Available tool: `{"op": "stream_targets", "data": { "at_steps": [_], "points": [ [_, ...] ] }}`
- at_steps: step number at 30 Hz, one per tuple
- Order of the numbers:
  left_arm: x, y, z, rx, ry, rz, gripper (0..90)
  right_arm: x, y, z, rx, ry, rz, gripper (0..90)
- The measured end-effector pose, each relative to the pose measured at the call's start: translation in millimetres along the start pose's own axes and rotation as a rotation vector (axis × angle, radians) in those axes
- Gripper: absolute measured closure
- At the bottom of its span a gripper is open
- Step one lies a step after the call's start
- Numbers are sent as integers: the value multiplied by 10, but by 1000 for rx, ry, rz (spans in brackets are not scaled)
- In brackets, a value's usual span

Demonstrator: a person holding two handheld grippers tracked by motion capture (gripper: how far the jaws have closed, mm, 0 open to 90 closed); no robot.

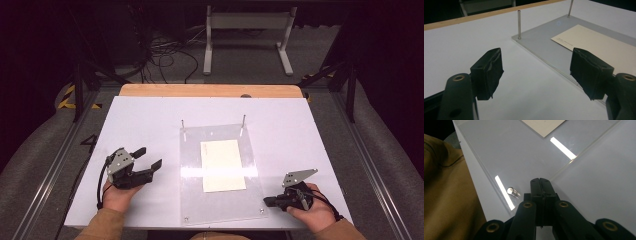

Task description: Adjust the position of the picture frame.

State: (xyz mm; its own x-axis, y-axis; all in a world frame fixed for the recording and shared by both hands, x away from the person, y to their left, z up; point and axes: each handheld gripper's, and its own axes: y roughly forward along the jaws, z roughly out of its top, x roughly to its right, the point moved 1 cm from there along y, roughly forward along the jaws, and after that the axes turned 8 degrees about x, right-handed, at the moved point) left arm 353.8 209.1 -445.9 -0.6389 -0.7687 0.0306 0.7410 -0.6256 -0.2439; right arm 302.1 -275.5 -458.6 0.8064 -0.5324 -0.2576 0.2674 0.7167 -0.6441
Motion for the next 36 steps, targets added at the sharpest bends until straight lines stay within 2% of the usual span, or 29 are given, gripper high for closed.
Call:
{"op": "stream_targets", "data": {
  "at_steps": [8, 11, 13, 14, 17, 19, 21, 24, 26, 27, 31, 32, 36],
  "points": [
    [6, 11, 1, -5, 4, -6, 265, -52, 107, 48, -4, -13, 50, 898],
    [14, 18, -3, -7, -2, -5, 265, -55, 134, 49, 5, -3, 70, 898],
    [11, 22, -1, -8, 11, -6, 265, -71, 160, 59, 6, -10, 81, 898],
    [22, 26, -3, -7, -1, -9, 265, -80, 173, 65, 6, -11, 83, 898],
    [17, 13, 1, -7, 8, -7, 265, -79, 176, 97, -10, -43, 90, 898],
    [5, -1, -1, -3, -1, -4, 265, -62, 157, 146, 6, -63, 81, 893],
    [-10, -9, -8, -4, -13, 2, 264, -14, 104, 246, 51, -83, 43, 840],
    [-23, -16, -12, 0, -11, 5, 265, 103, 40, 447, 143, -85, -6, 763],
    [-19, -25, -10, 0, -11, 5, 265, 196, 34, 579, 187, -100, -54, 692],
    [-17, -29, -11, 0, -12, 5, 265, 243, 38, 640, 213, -106, -74, 685],
    [-28, -33, -20, -3, -12, 9, 265, 403, 75, 819, 266, -118, -118, 638],
    [-32, -36, -26, -6, -13, 11, 265, 512, 109, 913, 299, -126, -147, 621],
    [-33, -39, -27, -4, -15, 11, 264, 733, 211, 1081, 324, -125, -188, 604]
  ]
}}
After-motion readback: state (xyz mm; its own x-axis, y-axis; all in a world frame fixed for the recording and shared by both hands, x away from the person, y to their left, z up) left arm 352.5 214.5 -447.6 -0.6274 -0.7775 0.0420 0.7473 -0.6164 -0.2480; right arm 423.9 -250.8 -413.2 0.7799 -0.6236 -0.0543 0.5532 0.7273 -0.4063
